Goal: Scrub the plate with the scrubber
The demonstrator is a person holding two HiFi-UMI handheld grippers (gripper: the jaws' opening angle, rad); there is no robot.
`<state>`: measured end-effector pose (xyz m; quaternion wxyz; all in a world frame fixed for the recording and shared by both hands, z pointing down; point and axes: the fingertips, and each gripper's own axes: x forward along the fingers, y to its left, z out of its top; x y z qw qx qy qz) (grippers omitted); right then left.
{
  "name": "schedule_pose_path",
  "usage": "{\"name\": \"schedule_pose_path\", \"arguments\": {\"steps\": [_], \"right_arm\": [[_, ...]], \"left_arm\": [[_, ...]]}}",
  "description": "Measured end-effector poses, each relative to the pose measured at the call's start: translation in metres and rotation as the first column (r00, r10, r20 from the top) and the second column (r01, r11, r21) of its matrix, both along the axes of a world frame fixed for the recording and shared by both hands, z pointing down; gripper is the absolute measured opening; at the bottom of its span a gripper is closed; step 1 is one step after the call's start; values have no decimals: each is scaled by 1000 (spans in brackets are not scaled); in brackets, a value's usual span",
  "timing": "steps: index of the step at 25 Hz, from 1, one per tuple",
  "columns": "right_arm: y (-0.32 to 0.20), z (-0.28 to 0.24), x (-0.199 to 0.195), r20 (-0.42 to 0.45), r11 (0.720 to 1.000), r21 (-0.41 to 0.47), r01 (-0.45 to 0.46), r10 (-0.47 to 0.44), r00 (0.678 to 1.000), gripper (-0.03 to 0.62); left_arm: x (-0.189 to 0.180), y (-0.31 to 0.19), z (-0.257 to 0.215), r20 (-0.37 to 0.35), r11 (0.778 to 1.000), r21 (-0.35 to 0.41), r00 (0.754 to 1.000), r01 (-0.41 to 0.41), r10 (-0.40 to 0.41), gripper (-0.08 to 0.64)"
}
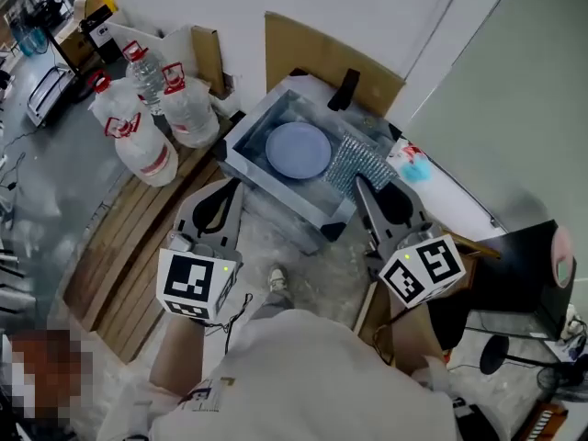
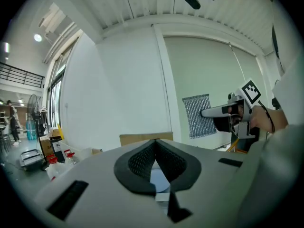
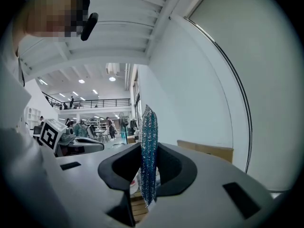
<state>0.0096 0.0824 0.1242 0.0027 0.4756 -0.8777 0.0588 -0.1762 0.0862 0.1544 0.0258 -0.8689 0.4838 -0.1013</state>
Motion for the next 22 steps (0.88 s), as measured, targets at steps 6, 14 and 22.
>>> {"name": "schedule_pose_path", "arguments": {"steps": [6,14,22], "right_arm": [[-71,18,-16,-20,999,-35,-8,7,1000,103],[-142,52,-5,-29,995,-95,-19,16,999,103],[-192,74,2,-25,991,-130,30,-34,999,103]], "left_arm": [[-14,-69,29,7,998,-60,1000,-8,9,17],[-2,-131,69,-51,986,-162,999,-24,16,17],[10,-164,89,-14,976,-213,999,41,-45,17]]}}
